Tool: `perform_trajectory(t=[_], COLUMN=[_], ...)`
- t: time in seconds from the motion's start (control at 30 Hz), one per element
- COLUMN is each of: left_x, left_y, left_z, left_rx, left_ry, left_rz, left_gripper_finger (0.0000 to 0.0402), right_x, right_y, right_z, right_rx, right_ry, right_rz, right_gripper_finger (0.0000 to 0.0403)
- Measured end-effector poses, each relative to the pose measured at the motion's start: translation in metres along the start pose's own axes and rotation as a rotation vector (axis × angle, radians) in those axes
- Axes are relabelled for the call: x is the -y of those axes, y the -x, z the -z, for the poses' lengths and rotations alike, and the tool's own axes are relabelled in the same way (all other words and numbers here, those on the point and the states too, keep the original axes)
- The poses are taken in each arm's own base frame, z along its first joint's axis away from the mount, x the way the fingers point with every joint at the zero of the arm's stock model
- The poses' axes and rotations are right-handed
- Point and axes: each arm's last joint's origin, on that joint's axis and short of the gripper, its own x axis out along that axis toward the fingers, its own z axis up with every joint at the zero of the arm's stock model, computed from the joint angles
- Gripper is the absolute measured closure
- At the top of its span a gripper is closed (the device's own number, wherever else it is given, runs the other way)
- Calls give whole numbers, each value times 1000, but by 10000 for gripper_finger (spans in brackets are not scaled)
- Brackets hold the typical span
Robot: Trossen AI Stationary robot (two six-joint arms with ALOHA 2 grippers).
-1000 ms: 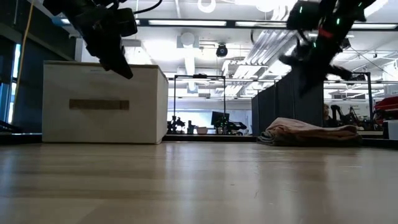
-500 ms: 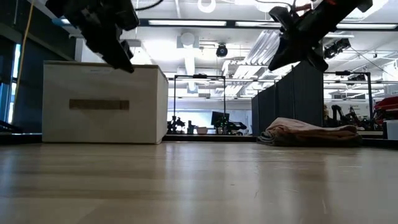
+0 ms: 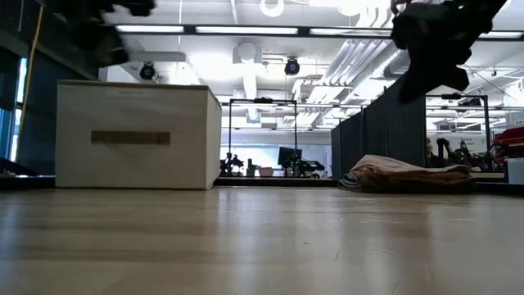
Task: Fold towel
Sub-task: Fold the white square towel
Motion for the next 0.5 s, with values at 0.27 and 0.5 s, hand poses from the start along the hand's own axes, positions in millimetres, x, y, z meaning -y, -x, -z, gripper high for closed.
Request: perform_trajectory(t=[0.27,0.5], left_x=[28,44], left_y=[-37,-62], left_z=[36,65], left_rx=[-305,-391], left_ry=[493,941], left_rz=[-115,-363], left_gripper_finger=[213,213], right_x=[-7,-12], right_y=[5,7], right_z=[5,10], right_rx=[48,57], right_ry=[153,245], right_rz=[-9,-24], right_gripper_finger=[403,403])
